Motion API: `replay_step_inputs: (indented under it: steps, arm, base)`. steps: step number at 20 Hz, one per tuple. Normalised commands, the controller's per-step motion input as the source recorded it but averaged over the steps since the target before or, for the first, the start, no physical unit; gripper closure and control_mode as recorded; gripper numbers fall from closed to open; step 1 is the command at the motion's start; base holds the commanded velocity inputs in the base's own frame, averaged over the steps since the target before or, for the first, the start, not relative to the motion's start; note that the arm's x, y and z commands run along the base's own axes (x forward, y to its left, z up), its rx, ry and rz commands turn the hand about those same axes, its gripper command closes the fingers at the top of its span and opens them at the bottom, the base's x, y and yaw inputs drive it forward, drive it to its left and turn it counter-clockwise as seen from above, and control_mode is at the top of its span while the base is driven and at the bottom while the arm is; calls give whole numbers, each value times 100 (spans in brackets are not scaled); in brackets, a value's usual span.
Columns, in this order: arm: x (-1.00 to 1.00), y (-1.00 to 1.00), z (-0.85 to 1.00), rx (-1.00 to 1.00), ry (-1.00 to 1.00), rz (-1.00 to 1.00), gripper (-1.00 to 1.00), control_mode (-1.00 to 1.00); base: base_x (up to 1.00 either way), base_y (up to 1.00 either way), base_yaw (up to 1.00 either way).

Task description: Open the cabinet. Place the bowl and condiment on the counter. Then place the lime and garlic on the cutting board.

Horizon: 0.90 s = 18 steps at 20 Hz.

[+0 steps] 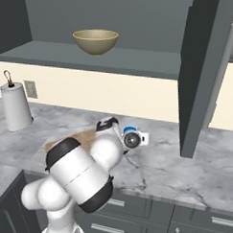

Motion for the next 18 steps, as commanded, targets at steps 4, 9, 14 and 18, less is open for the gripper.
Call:
replay_step_inputs:
  steps: [4,9,14,18]
  arm:
    - [25,-3,-49,-2,0,0,100,-100]
    - [9,0,-43,-5,0,0,-100,-100]
    - [-21,-8,-8,0,0,0,-100,-100]
    - [-41,-5,9,0,0,0,-100,-100]
  base:
    - [0,0,0]
    - [0,0,0]
    - [0,0,0]
    - [0,0,0]
